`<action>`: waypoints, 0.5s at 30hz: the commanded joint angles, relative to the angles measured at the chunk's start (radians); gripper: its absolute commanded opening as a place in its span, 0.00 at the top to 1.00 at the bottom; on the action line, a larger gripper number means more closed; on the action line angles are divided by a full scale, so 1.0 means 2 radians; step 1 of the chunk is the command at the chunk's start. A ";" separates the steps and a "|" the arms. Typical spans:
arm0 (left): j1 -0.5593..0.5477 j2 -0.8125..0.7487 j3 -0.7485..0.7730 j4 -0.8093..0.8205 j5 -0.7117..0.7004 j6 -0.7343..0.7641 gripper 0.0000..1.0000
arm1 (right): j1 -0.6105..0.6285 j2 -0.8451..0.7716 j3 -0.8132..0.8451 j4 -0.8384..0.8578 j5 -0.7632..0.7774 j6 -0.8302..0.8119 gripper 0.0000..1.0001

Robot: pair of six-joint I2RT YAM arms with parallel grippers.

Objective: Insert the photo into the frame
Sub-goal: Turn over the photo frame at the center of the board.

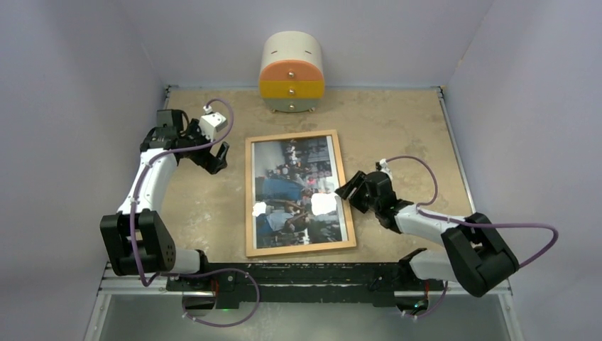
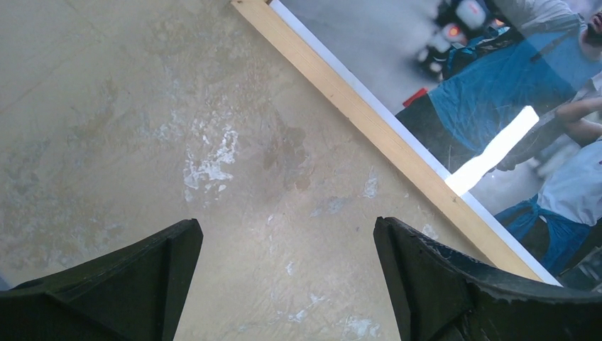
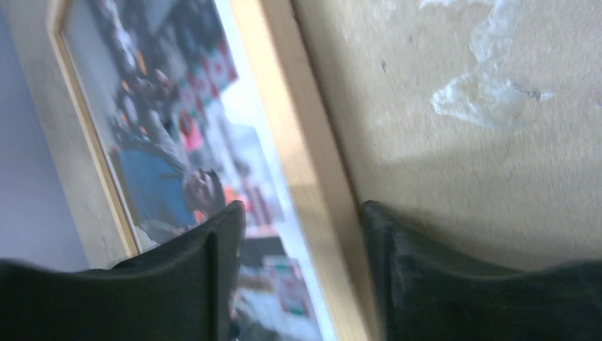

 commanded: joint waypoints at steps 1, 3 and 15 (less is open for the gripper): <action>0.008 0.002 -0.025 0.030 0.011 0.001 0.00 | -0.001 0.038 0.027 0.012 0.034 0.022 0.10; 0.009 0.008 -0.036 0.035 0.006 -0.003 0.00 | -0.001 0.041 0.043 0.002 0.047 0.024 0.01; 0.035 -0.006 -0.153 0.229 -0.020 -0.111 0.00 | -0.001 -0.136 0.056 -0.069 0.306 -0.136 0.01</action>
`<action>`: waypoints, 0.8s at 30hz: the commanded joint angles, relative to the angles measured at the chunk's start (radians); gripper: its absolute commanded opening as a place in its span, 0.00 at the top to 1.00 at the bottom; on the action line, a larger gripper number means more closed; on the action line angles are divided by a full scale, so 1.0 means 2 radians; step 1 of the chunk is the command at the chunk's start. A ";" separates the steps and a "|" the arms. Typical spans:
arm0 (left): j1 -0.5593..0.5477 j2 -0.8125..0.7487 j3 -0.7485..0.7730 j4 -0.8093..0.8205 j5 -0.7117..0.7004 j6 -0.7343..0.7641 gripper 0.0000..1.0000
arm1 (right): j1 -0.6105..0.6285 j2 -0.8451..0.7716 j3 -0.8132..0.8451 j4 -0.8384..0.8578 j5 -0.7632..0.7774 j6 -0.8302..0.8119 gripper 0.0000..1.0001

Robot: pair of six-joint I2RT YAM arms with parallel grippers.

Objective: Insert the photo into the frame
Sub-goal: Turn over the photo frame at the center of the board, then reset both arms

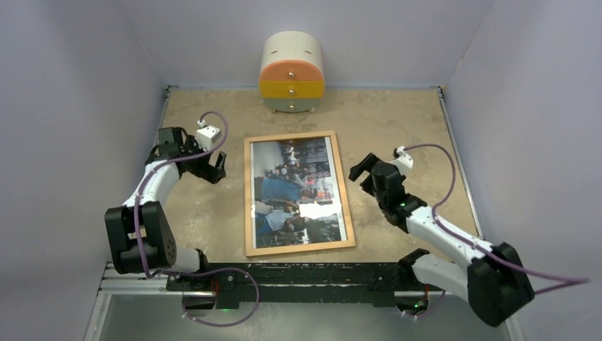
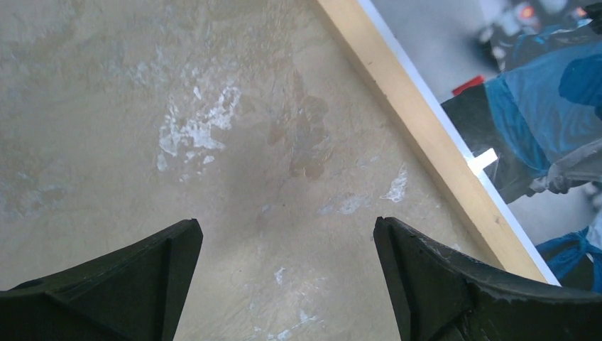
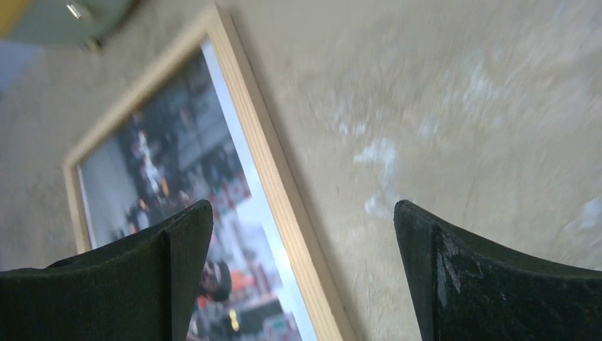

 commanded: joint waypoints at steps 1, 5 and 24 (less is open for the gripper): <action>0.004 -0.020 -0.073 0.155 -0.014 -0.082 0.00 | -0.001 -0.067 -0.020 0.058 0.174 -0.101 0.01; 0.004 -0.021 -0.156 0.303 -0.008 -0.143 0.00 | -0.001 -0.057 -0.067 0.209 0.269 -0.264 0.01; -0.007 -0.027 -0.341 0.729 0.015 -0.192 0.00 | -0.105 0.157 -0.093 0.518 0.229 -0.394 0.01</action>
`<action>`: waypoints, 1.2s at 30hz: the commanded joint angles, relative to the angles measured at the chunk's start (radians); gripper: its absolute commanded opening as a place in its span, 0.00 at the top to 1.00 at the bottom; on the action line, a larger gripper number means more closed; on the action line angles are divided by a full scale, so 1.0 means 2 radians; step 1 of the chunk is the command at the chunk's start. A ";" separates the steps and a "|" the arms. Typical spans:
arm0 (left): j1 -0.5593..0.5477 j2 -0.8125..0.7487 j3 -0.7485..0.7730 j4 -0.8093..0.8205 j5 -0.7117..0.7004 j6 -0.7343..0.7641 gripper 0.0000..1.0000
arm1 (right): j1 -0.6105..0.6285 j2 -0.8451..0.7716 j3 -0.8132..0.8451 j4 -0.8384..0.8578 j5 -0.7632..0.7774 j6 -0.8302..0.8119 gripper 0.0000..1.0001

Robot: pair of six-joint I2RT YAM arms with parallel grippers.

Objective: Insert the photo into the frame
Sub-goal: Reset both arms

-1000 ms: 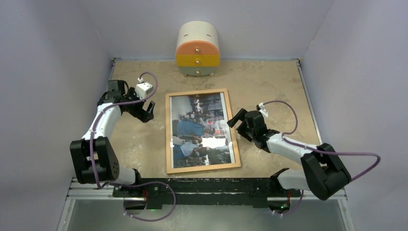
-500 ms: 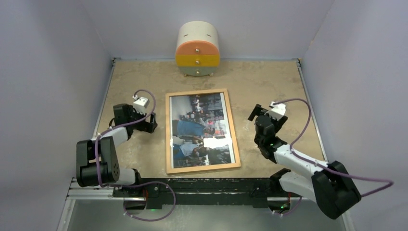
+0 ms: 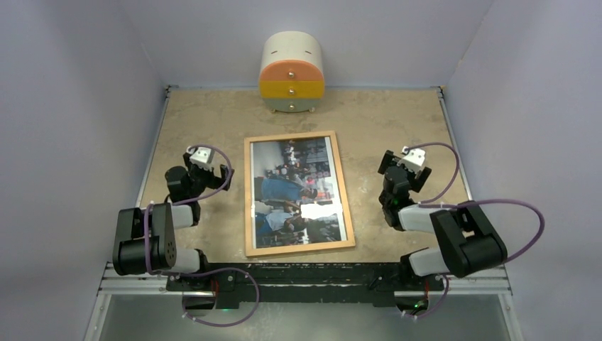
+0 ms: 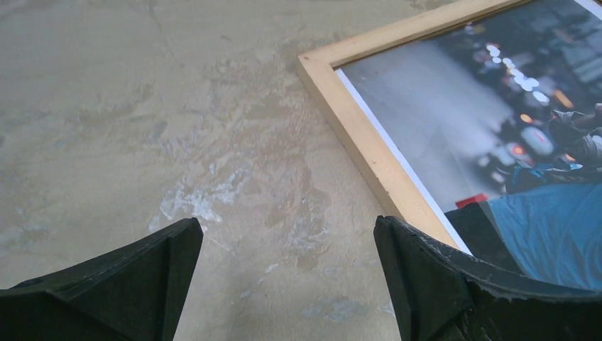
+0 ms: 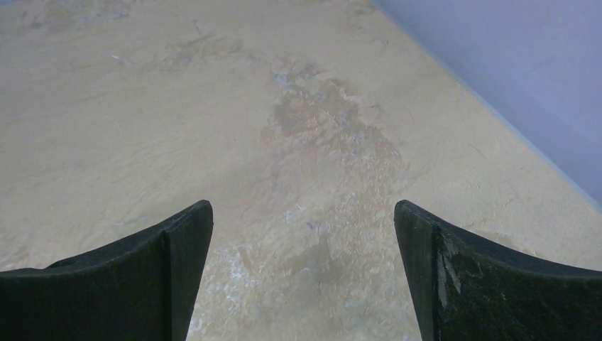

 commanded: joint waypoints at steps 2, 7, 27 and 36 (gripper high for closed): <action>-0.021 -0.025 -0.031 0.107 -0.032 0.070 0.00 | -0.027 0.044 0.004 0.116 -0.027 -0.027 0.01; -0.024 0.020 -0.004 0.127 -0.034 0.033 0.00 | -0.045 0.080 0.000 0.160 -0.020 -0.012 0.01; -0.106 0.106 -0.001 0.205 -0.192 0.034 0.00 | -0.089 0.103 -0.041 0.236 -0.269 -0.084 0.01; -0.106 0.108 -0.003 0.210 -0.193 0.032 0.00 | -0.110 0.105 -0.008 0.169 -0.303 -0.056 0.01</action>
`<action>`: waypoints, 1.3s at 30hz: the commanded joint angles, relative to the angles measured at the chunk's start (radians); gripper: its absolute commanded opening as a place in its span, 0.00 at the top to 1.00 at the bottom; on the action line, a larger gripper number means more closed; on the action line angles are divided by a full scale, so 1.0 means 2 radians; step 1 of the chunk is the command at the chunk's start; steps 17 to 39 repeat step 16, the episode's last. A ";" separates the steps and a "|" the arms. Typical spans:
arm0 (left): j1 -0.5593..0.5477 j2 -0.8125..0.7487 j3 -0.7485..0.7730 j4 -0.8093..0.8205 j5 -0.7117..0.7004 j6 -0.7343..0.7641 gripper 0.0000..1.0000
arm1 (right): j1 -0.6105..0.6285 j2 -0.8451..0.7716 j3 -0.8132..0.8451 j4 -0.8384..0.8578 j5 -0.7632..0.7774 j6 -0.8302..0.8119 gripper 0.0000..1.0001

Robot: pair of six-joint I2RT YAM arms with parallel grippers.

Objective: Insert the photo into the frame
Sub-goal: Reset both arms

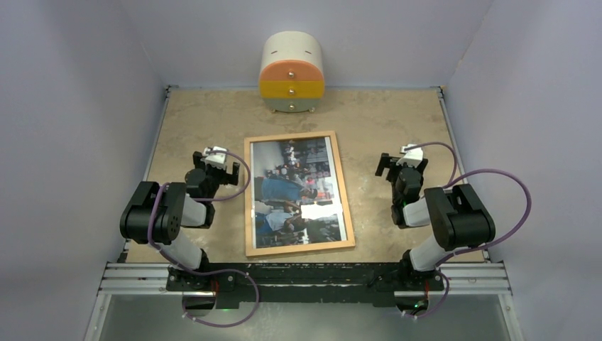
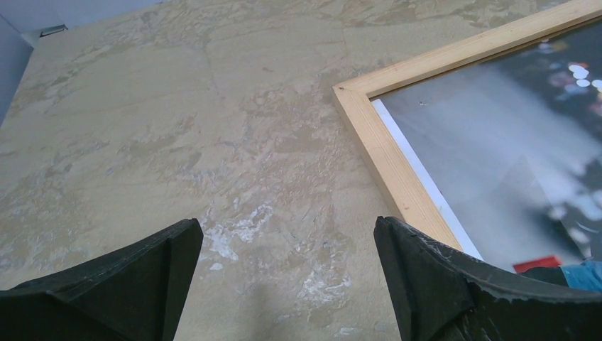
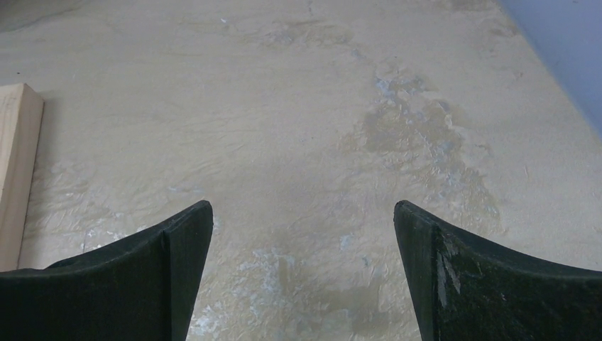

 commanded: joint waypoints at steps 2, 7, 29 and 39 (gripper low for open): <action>0.000 0.000 0.011 0.017 -0.005 -0.002 0.00 | -0.003 -0.003 0.006 0.026 -0.019 -0.005 0.01; 0.001 0.000 0.012 0.015 -0.005 -0.003 0.00 | -0.003 -0.005 0.004 0.027 -0.018 -0.007 0.01; 0.001 0.000 0.014 0.010 -0.006 -0.002 0.00 | -0.004 -0.004 0.004 0.027 -0.018 -0.006 0.01; 0.001 0.000 0.014 0.010 -0.006 -0.002 0.00 | -0.004 -0.004 0.004 0.027 -0.018 -0.006 0.01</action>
